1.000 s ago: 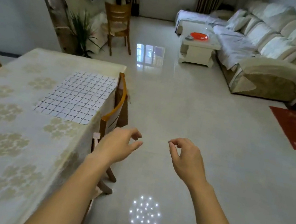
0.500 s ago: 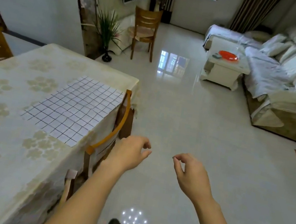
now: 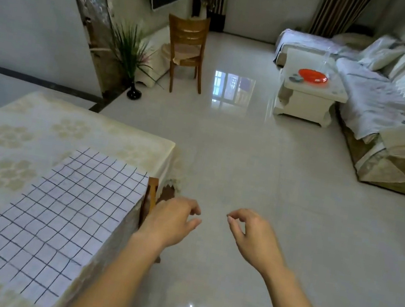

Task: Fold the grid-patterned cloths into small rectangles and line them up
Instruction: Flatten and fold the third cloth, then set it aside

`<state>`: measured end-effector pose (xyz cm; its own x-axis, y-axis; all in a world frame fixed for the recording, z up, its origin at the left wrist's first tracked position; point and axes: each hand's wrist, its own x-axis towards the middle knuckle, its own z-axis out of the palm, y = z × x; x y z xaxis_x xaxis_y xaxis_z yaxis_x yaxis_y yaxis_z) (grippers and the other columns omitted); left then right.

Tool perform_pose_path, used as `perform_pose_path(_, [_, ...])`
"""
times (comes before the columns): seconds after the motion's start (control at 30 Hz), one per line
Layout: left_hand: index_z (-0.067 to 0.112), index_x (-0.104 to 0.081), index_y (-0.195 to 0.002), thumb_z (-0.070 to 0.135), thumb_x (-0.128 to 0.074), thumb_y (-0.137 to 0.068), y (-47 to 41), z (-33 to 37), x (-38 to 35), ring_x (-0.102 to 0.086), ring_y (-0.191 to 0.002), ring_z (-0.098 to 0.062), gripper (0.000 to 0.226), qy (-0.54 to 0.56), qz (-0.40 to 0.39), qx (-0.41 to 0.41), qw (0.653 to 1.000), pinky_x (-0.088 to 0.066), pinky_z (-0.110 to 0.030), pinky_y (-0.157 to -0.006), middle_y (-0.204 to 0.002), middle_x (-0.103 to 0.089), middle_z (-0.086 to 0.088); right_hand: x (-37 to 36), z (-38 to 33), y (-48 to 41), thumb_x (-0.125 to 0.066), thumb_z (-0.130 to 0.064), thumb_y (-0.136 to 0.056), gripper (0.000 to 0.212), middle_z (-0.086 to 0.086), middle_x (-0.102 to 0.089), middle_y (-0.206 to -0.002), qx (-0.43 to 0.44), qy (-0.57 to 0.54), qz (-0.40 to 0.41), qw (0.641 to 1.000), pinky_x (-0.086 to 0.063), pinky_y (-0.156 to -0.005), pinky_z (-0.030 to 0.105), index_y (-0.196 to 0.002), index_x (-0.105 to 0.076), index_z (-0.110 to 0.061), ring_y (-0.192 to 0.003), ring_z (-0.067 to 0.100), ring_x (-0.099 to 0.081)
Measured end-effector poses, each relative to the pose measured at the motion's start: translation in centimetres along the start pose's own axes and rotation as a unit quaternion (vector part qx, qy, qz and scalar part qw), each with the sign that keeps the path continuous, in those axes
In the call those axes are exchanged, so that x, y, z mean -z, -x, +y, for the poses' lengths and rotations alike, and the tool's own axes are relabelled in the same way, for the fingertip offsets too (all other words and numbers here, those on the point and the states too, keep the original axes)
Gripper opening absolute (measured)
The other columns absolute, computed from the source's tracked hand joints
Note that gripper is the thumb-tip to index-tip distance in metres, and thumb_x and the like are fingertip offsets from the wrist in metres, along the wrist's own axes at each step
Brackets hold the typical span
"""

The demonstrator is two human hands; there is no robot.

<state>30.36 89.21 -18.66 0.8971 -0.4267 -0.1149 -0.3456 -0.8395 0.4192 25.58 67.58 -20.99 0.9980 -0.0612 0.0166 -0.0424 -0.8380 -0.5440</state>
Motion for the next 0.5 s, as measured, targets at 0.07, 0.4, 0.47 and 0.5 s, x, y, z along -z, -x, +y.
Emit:
perform_pose_path(0.07, [0.03, -0.063, -0.119, 0.044, -0.058, -0.098, -2.8, -1.3, 0.3, -0.061, -0.106, -0.011, 0.025, -0.005, 0.003, 0.023, 1.0, -0.048, -0.03, -0.084, -0.114, -0.067, 0.012, -0.6, 0.6, -4.3, -0.053, -0.037, -0.099, 0.023, -0.011, -0.068, -0.111, 0.024, -0.003, -0.013, 1.0, -0.05, -0.087, 0.031, -0.11, -0.07, -0.025, -0.103, 0.011, -0.062])
perform_pose_path(0.4, [0.031, -0.064, -0.113, 0.042, -0.054, -0.098, -19.2, -3.0, 5.2, -0.063, -0.105, -0.016, 0.021, -0.05, 0.053, 0.161, 0.984, -0.05, -0.032, -0.083, -0.112, -0.068, 0.012, 1.1, 2.0, -26.5, -0.052, -0.037, -0.099, 0.026, -0.008, -0.068, -0.116, 0.187, 0.016, -0.07, 0.98, -0.05, -0.093, 0.035, -0.116, -0.068, -0.025, -0.108, 0.017, -0.063])
perform_pose_path(0.47, [0.031, -0.064, -0.114, 0.042, -0.052, -0.099, -22.3, -2.8, 6.5, -0.063, -0.104, -0.014, 0.022, -0.047, 0.068, 0.177, 0.981, -0.051, -0.033, -0.084, -0.114, -0.067, 0.013, 2.4, 2.4, -30.2, -0.051, -0.037, -0.099, 0.027, -0.01, -0.068, -0.118, 0.191, 0.008, -0.061, 0.98, -0.049, -0.093, 0.032, -0.118, -0.067, -0.026, -0.109, 0.014, -0.062])
perform_pose_path(0.5, [0.032, -0.064, -0.114, 0.042, -0.052, -0.099, -23.7, -2.8, 7.0, -0.062, -0.103, -0.013, 0.022, -0.046, 0.073, 0.181, 0.98, -0.052, -0.032, -0.084, -0.114, -0.067, 0.014, 2.8, 2.6, -32.0, -0.051, -0.037, -0.099, 0.026, -0.011, -0.067, -0.117, 0.192, 0.003, -0.058, 0.98, -0.05, -0.093, 0.031, -0.118, -0.067, -0.027, -0.108, 0.013, -0.062])
